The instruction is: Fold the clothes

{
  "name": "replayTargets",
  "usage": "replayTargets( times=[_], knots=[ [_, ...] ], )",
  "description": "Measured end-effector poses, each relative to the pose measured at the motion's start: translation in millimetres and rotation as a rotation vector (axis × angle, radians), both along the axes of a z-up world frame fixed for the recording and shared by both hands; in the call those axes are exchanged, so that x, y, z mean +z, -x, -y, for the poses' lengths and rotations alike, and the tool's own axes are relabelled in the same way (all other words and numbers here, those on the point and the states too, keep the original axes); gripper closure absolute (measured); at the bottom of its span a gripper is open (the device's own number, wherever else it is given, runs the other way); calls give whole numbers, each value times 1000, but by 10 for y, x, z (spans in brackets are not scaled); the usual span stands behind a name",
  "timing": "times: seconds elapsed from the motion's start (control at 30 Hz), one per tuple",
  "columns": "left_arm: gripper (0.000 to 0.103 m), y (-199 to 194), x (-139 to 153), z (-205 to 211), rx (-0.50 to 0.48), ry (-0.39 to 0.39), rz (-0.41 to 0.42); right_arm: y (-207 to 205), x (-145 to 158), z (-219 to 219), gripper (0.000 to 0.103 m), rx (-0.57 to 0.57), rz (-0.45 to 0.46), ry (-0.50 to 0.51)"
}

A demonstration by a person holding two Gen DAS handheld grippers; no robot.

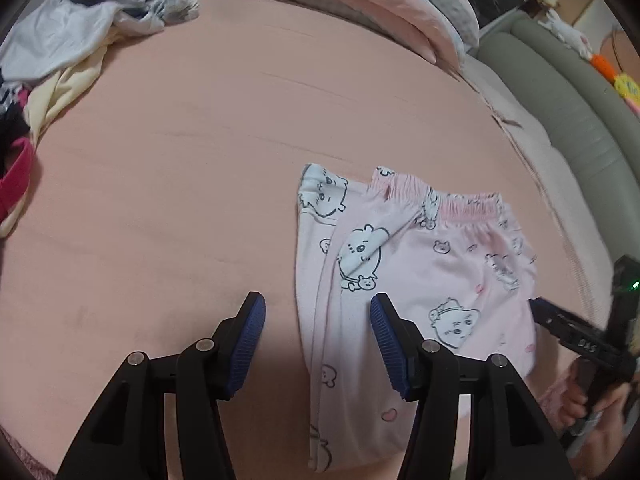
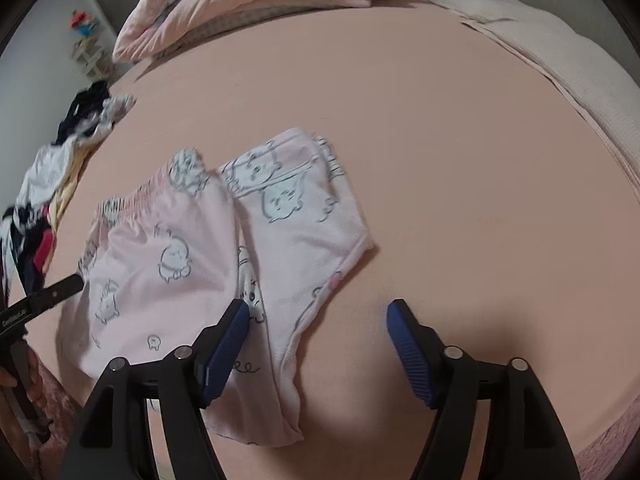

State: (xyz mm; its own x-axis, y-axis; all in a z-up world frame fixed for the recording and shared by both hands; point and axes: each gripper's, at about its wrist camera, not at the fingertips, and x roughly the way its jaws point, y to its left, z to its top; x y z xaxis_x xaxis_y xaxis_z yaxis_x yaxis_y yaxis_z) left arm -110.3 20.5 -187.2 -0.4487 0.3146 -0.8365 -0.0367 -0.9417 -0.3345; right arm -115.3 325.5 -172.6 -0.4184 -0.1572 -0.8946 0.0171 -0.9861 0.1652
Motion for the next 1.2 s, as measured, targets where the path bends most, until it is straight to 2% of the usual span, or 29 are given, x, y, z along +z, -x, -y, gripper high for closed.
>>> replayTargets(
  times=[0.13, 0.2, 0.27, 0.3, 0.33, 0.37, 0.47, 0.53, 0.63, 0.8, 0.87, 0.9, 0.93, 1.0, 1.1, 1.13, 1.17, 1.2],
  knots=[
    [51, -69, -5, -133, -46, -15, -29, 56, 11, 67, 33, 28, 6, -3],
    [51, -89, 15, -185, -62, 13, -57, 88, 27, 108, 37, 48, 8, 18],
    [53, -63, 16, -135, -42, -6, -63, 125, 46, 157, 38, 72, 18, 60],
    [61, -51, 9, -74, -17, -22, -55, 135, 46, 158, 38, 71, 20, 67],
    [76, -40, 2, -12, 7, -38, -47, 140, 51, 147, 38, 64, 21, 83],
    [82, -30, -6, 47, 28, -54, -40, 133, 73, 96, 38, 40, 17, 125],
    [85, -39, -47, 171, 33, -106, -19, 103, 132, -32, 38, -4, 2, 256],
    [84, -39, -47, 186, 33, -127, -13, 108, 119, -10, 38, 2, 15, 242],
    [84, -26, -64, 146, 25, -125, -15, 107, 56, 97, 38, 40, 22, 156],
    [84, -78, -41, -12, 2, -77, -39, 114, 30, 276, 36, 91, 30, 38],
    [84, -87, -21, -4, -6, -116, -36, 129, 66, 360, 41, 121, 32, 37],
    [83, -90, -8, 30, 1, -146, -32, 143, 91, 389, 50, 134, 34, 55],
    [82, -88, -21, 47, 4, -141, -23, 154, 109, 389, 53, 134, 33, 64],
    [80, -85, -44, 74, 10, -131, -7, 172, 107, 351, 56, 107, 33, 81],
    [80, -81, -8, -62, 23, -106, -8, 161, 62, 292, 53, 26, 12, 139],
    [83, -79, 4, -108, 27, -98, -9, 143, 59, 354, 54, 29, -5, 114],
    [92, -78, 15, -153, 32, -90, -9, 126, 58, 426, 58, 40, -20, 84],
    [97, -76, 27, -198, 36, -82, -9, 109, 67, 516, 72, 75, -26, 52]
  ],
)
